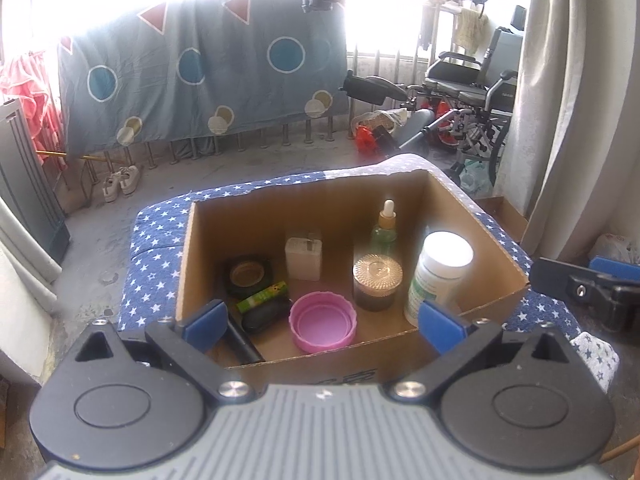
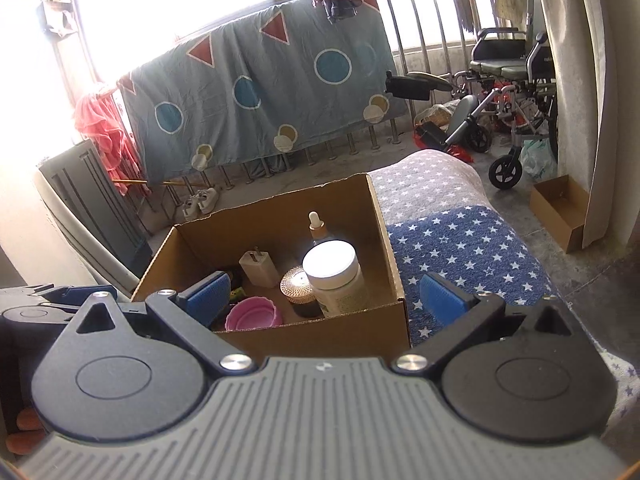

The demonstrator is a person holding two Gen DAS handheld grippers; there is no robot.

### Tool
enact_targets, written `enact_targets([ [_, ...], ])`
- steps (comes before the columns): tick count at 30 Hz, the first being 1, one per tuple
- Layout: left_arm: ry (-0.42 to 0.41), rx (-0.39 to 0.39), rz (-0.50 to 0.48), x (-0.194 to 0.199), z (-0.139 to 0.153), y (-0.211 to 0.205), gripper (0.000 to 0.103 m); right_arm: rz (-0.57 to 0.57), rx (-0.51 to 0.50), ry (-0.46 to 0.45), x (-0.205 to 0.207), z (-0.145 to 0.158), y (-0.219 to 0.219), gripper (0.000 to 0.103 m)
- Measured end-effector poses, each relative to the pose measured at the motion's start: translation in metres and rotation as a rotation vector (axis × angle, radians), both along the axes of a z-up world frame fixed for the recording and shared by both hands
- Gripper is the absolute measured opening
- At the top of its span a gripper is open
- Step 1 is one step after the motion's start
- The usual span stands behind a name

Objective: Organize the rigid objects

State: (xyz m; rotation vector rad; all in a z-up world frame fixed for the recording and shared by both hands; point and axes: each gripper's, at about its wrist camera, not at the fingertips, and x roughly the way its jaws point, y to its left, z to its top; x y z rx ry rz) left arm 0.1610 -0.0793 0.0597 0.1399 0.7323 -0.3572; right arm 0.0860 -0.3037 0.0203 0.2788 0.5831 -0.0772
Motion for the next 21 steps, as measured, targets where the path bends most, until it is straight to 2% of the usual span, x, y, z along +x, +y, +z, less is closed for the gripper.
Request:
enact_targets([
  [6, 0.016, -0.002, 0.033, 0.004, -0.005, 0.005, 0.103, -0.042, -0.110, 0.008, 0.005, 0.002, 0.009, 0.102],
  [12, 0.008, -0.016, 0.076, 0.000, -0.008, 0.012, 0.103, -0.040, -0.124, 0.029, 0.010, -0.002, 0.016, 0.102],
  [18, 0.051, 0.074, 0.088, 0.003, -0.020, 0.008, 0.103, 0.028, -0.123, 0.073, 0.016, -0.012, 0.031, 0.102],
  [21, 0.070, 0.078, 0.099, 0.005, -0.024, 0.009, 0.103, 0.048, -0.112, 0.092, 0.021, -0.018, 0.035, 0.102],
])
